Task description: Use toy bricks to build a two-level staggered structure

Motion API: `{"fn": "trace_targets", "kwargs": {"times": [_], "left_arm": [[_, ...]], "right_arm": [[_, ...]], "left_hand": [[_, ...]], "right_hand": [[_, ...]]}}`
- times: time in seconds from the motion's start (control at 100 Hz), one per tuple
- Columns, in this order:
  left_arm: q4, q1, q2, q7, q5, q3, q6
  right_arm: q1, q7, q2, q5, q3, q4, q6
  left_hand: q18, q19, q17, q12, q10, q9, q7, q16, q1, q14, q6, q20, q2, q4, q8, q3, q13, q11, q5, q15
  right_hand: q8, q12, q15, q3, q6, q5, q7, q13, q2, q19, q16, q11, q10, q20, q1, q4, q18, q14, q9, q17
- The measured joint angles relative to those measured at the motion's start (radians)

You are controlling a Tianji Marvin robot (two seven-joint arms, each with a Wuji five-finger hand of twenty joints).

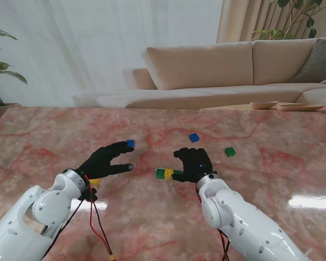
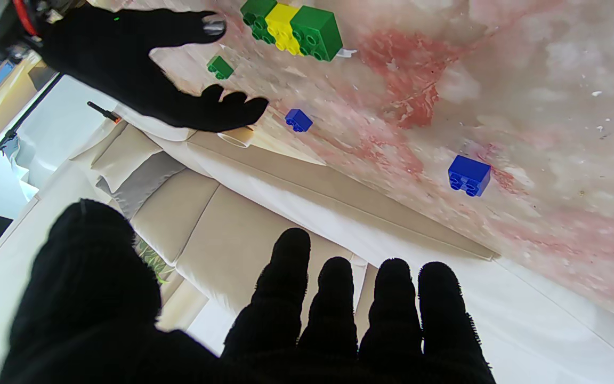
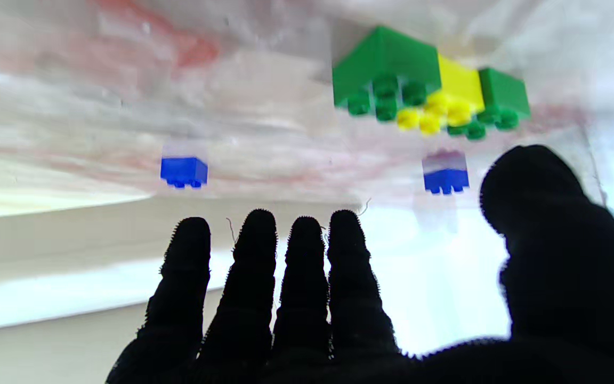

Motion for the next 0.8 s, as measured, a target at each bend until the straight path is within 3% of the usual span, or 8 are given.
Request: {"fn": "trace_targets", "kwargs": {"times": [0.14, 0.28, 0.61, 0.71, 0.8], "left_arm": [[0.000, -0.002, 0.000, 0.000, -0.002, 0.002, -0.001], [0.000, -0.003, 0.000, 0.002, -0.002, 0.004, -0.002], [0.004, -0.011, 0.000, 0.011, -0.012, 0.014, -0.002], [0.005, -0.016, 0.000, 0.007, -0.014, 0.015, -0.002], [0.006, -0.019, 0.000, 0.007, -0.014, 0.016, -0.001]], "right_arm": [[-0.074, 0.032, 0.011, -0.056, 0.107, -0.100, -0.057], [-0.124, 0.065, 0.019, -0.119, 0.208, -0.157, -0.104], [-0.126, 0.191, 0.052, -0.225, 0.363, -0.175, -0.205], [-0.090, 0.213, 0.060, -0.239, 0.376, -0.131, -0.243], [-0.048, 0.248, 0.067, -0.240, 0.380, -0.079, -0.256]], "left_hand": [[0.000, -0.001, 0.000, 0.000, 0.000, 0.000, 0.000, 0.000, 0.000, 0.000, 0.000, 0.000, 0.000, 0.000, 0.000, 0.000, 0.000, 0.000, 0.000, 0.000], [0.000, -0.001, 0.000, 0.000, 0.000, 0.000, 0.000, 0.000, 0.000, 0.000, 0.000, 0.000, 0.000, 0.000, 0.000, 0.000, 0.000, 0.000, 0.000, 0.000], [0.000, -0.001, 0.000, 0.000, 0.000, 0.000, 0.000, 0.000, 0.000, 0.000, 0.000, 0.000, 0.000, 0.000, 0.000, 0.000, 0.000, 0.000, 0.000, 0.000], [0.000, -0.001, 0.000, 0.000, 0.000, 0.000, 0.000, 0.000, 0.000, 0.000, 0.000, 0.000, 0.000, 0.000, 0.000, 0.000, 0.000, 0.000, 0.000, 0.000], [0.000, -0.001, 0.000, 0.000, 0.000, 0.000, 0.000, 0.000, 0.000, 0.000, 0.000, 0.000, 0.000, 0.000, 0.000, 0.000, 0.000, 0.000, 0.000, 0.000]], "right_hand": [[-0.046, -0.075, -0.125, 0.000, 0.019, 0.000, -0.067, 0.011, 0.004, -0.062, -0.049, -0.067, 0.012, -0.037, 0.000, 0.000, 0.002, 0.021, 0.000, 0.001], [-0.067, -0.094, -0.185, 0.002, 0.020, 0.000, -0.083, 0.022, 0.013, -0.076, -0.065, -0.089, 0.020, -0.049, -0.024, 0.009, 0.008, 0.023, 0.000, 0.015], [-0.081, -0.103, -0.209, 0.011, 0.020, 0.000, -0.090, 0.043, 0.013, -0.076, -0.088, -0.101, 0.020, -0.050, -0.021, 0.009, 0.010, 0.024, 0.003, 0.031], [-0.103, -0.103, -0.218, 0.104, 0.020, 0.000, -0.103, 0.043, -0.001, -0.076, -0.088, -0.106, 0.020, -0.050, -0.019, 0.010, 0.010, 0.024, 0.003, 0.031], [-0.120, -0.103, -0.223, 0.299, 0.019, -0.014, -0.116, 0.043, -0.051, -0.089, -0.089, -0.107, 0.020, -0.050, 0.019, 0.010, 0.010, 0.024, 0.000, 0.020]]}}
